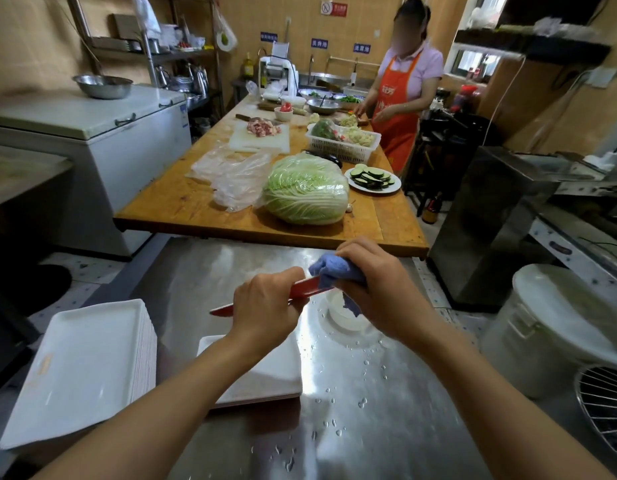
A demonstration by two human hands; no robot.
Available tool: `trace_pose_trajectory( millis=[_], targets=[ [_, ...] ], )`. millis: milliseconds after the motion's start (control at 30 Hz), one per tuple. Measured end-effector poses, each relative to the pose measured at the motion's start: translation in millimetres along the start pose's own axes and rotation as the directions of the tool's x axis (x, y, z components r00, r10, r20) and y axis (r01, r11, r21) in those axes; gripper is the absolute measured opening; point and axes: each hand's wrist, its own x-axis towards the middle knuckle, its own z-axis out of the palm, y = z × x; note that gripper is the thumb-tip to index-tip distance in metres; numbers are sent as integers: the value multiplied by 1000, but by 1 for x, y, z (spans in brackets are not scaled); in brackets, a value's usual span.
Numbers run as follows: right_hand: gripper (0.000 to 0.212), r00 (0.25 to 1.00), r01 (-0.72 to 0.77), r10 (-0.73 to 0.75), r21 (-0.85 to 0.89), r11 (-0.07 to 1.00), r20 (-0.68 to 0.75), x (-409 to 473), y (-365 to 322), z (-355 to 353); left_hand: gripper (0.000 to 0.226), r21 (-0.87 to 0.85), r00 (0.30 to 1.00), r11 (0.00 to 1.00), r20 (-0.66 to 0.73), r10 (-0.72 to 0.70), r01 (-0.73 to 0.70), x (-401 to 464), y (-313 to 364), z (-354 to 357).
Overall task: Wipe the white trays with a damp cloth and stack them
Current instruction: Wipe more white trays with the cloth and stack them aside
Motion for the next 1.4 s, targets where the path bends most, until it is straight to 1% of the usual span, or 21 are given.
trace_pose_trajectory(
  millis=[67, 100, 133, 167, 200, 267, 300, 367, 467, 567, 633, 733, 800, 900, 967, 1067, 1133, 1233, 1267, 1333, 1400],
  targets=[
    [26, 998, 0, 4, 61, 998, -63, 1, 2, 2, 13, -45, 999, 998, 19, -35, 36, -2, -2, -2],
    [29, 995, -14, 22, 80, 997, -102, 1, 4, 3, 14, -104, 996, 991, 34, -79, 82, -3, -2, -4],
    [32, 989, -42, 55, 98, 994, -139, 1, 7, 3, 14, -204, 988, 967, 51, -144, 151, -3, -3, -7],
    [34, 981, -76, 95, 114, 991, -169, 0, 11, 4, 15, -329, 973, 916, 77, -217, 231, -3, -5, -10],
    [37, 974, -106, 128, 126, 986, -186, -1, 14, 5, 20, -453, 950, 836, 115, -289, 309, -3, -6, -13],
    [44, 973, -137, 155, 117, 984, -170, -3, 19, 12, 27, -655, 900, 625, 229, -370, 424, -3, -10, -18],
    [48, 979, -129, 143, 104, 986, -141, -3, 17, 17, 27, -720, 883, 528, 275, -381, 452, -3, -11, -19],
    [54, 993, -71, 76, 56, 996, -87, -1, 10, 30, 28, -786, 874, 416, 310, -374, 457, -3, -11, -21],
    [53, 995, 6, -14, -90, 996, -94, 11, -4, 44, 29, -825, 891, 371, 312, -330, 426, -3, -11, -25],
    [43, 989, 15, -30, -104, 994, -145, 30, -17, 50, 29, -810, 903, 409, 326, -280, 420, -5, -14, -29],
    [46, 985, 24, -49, -150, 988, -164, 37, -23, 58, 30, -811, 906, 414, 323, -273, 414, -6, -15, -29],
    [49, 989, 0, -31, -211, 978, -144, 36, -21, 64, 35, -816, 909, 413, 306, -283, 404, -9, -19, -30],
    [52, 992, -27, -2, -223, 974, -127, 31, -12, 63, 38, -829, 897, 371, 310, -317, 417, -13, -22, -30],
    [54, 982, -141, 120, -143, 980, -148, 20, 4, 63, 34, -851, 869, 287, 322, -375, 439, -17, -25, -28],
    [51, 960, -220, 215, -10, 975, -182, 14, 6, 69, 30, -861, 858, 245, 332, -393, 446, -18, -22, -26],
    [59, 909, -340, 373, 188, 921, -185, 5, -3, 80, 27, -876, 808, 117, 370, -459, 467, -14, -17, -21],
    [61, 896, -387, 416, 185, 903, -154, -5, -10, 85, 25, -885, 768, 20, 392, -507, 465, -10, -16, -19],
    [49, 935, -350, 346, -40, 936, -81, -24, -17, 89, 23, -898, 740, -73, 400, -540, 433, -1, -17, -18],
    [52, 936, -346, 343, -31, 938, -85, -29, -17, 90, 22, -903, 735, -91, 397, -549, 419, 1, -18, -17],
    [64, 909, -395, 403, 93, 914, -109, -35, -18, 86, 21, -914, 724, -124, 384, -573, 387, 5, -19, -15],
    [66, 878, -438, 467, 220, 872, -106, -34, -16, 80, 19, -917, 714, -149, 384, -586, 370, 7, -18, -10]
  ],
)
